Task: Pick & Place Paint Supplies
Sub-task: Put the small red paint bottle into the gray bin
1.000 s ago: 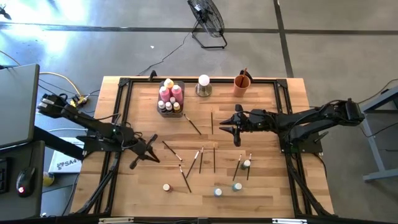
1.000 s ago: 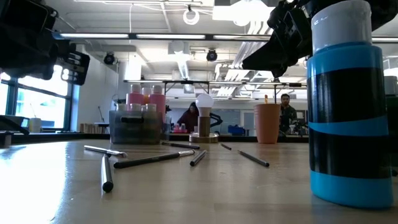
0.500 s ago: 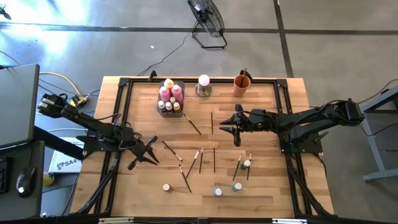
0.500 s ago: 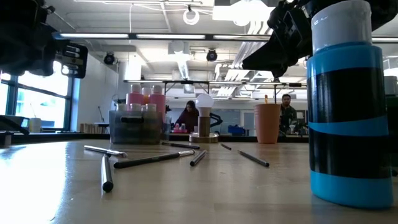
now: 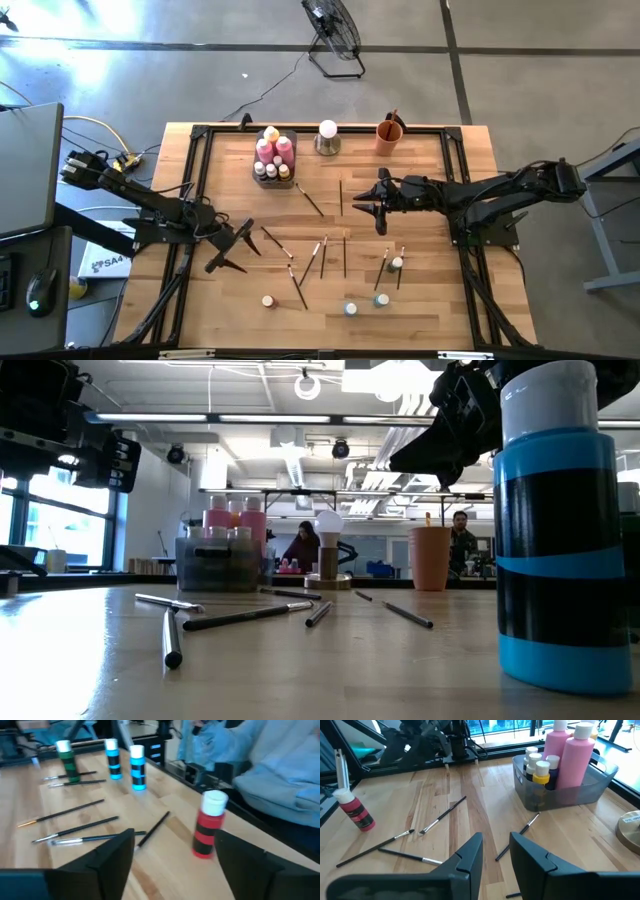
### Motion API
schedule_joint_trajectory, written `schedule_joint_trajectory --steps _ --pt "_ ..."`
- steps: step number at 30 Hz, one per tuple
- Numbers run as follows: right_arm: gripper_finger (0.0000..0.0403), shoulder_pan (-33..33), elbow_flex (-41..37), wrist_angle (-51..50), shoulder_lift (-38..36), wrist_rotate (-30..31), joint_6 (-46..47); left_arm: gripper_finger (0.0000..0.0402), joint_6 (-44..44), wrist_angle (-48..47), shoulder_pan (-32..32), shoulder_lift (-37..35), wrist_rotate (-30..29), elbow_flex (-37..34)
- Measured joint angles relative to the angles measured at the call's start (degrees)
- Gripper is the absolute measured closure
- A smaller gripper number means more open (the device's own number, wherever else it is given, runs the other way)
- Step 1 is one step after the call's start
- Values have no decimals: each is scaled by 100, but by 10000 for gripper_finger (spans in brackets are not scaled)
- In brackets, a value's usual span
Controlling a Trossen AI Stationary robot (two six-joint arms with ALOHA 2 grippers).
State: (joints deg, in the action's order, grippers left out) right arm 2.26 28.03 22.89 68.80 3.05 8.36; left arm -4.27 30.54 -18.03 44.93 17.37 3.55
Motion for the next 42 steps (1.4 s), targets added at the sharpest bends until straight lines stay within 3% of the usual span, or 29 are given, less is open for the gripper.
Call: schedule_joint_trajectory --steps 6,17,30,42 --pt "312 1 0 0 -1 334 -2 106 -352 1 -1 0 572 0" --pt "312 170 1 3 -1 591 -108 106 -378 103 -1 217 563 2" --pt "312 186 0 1 1 251 52 106 -292 1935 -1 2030 607 53" --pt "312 186 0 5 1 254 46 106 -172 1991 -1 3692 1466 1047"
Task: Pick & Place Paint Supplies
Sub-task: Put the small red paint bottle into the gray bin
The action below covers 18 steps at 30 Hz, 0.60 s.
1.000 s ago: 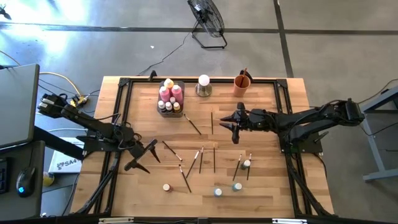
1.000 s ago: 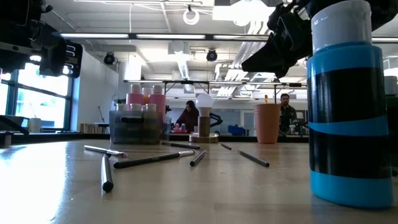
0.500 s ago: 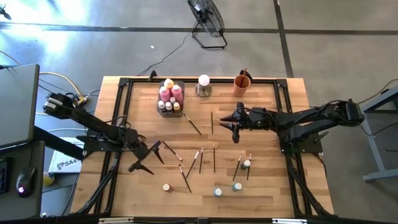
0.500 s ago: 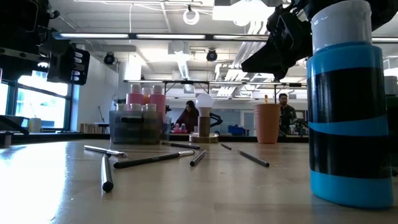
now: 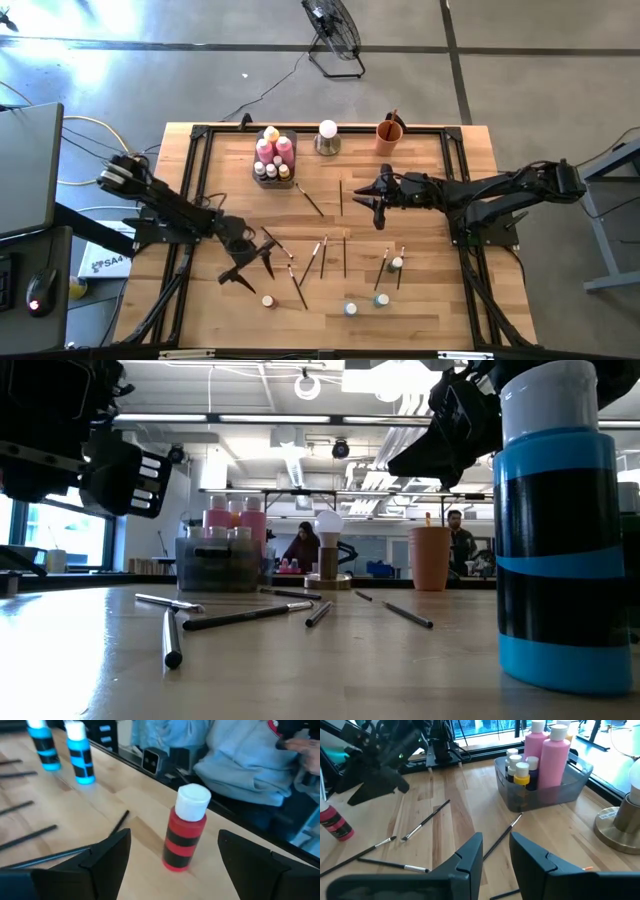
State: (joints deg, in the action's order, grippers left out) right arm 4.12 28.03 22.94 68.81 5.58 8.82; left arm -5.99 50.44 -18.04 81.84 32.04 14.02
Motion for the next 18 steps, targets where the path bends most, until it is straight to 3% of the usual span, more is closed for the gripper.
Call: schedule_joint_trajectory --steps 8,18 --pt "312 0 2 -2 -1 0 -2 106 -25 9 -11 713 540 511" --pt "312 0 1 -4 0 0 -11 106 -517 -1 -344 793 876 783"
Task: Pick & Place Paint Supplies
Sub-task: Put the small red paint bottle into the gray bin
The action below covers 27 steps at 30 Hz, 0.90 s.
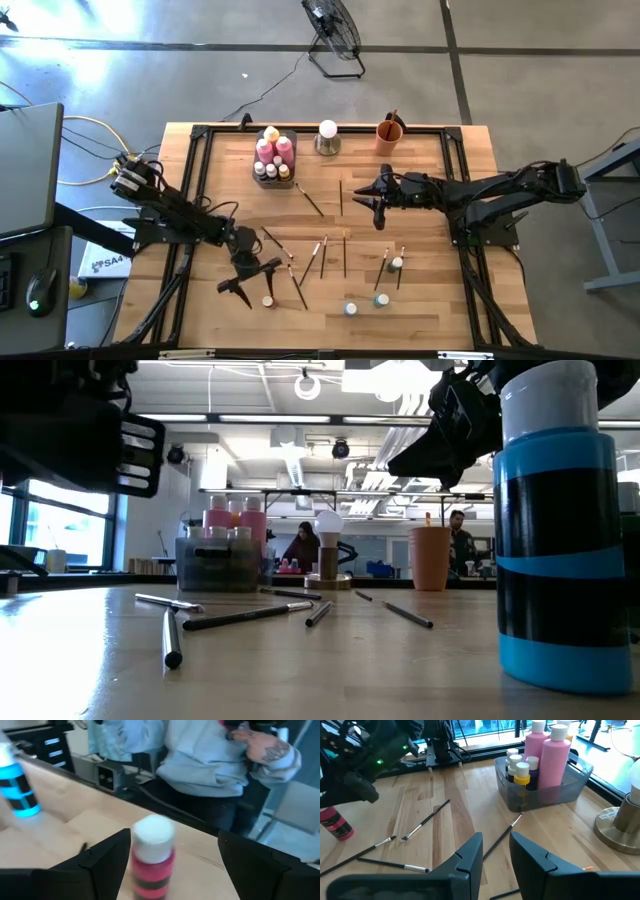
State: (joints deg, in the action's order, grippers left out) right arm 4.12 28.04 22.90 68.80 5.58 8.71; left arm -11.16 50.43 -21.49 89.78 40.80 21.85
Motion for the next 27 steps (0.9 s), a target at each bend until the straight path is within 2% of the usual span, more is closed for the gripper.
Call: schedule_joint_trajectory --steps 2,6,12,17,22,27 --pt "312 0 0 0 1 2 -52 106 -61 13 -115 0 -221 0" --pt "312 0 0 0 0 0 -121 106 -33 26 -333 0 -1099 0" --pt "312 0 1 -4 1 -161 -88 106 169 284 -630 0 -1687 0" --pt "312 0 1 -4 -1 -164 -97 106 242 611 -935 0 -2490 0" --pt "312 -35 -1 -7 1 -166 -99 106 261 576 -1059 0 -2886 0" --pt "312 -165 1 -9 -1 -168 -101 106 533 492 -1041 0 -2943 0"
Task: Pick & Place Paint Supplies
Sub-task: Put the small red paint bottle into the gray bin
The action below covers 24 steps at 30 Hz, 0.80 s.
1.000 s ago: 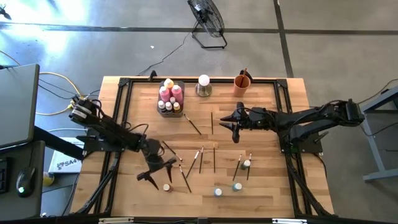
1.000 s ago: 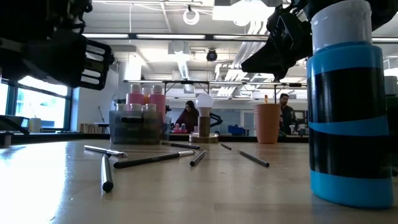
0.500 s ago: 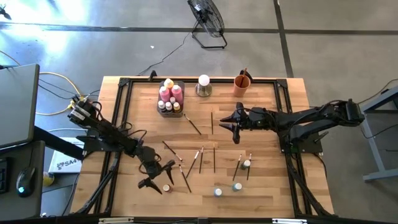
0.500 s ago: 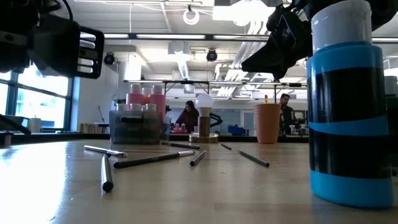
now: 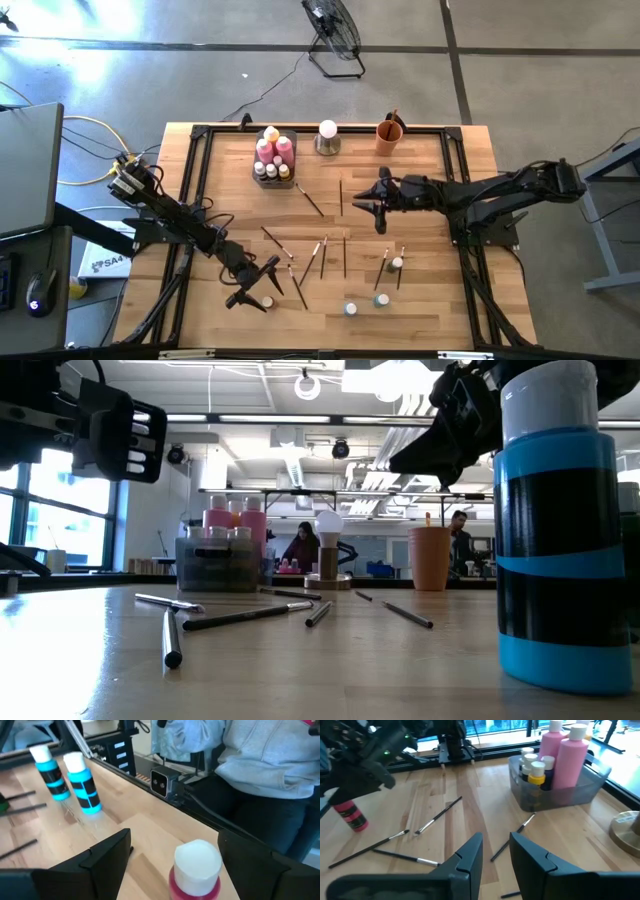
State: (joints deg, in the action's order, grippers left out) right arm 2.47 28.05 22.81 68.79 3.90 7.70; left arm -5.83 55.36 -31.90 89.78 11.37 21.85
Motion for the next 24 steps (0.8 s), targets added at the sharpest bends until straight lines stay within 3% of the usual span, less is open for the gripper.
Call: schedule_joint_trajectory --steps 8,24 --pt "312 -111 0 0 2 17 -43 106 479 -167 -2 0 34 0" --pt "312 -111 -2 -5 0 17 -43 106 414 -195 -2 0 173 0"
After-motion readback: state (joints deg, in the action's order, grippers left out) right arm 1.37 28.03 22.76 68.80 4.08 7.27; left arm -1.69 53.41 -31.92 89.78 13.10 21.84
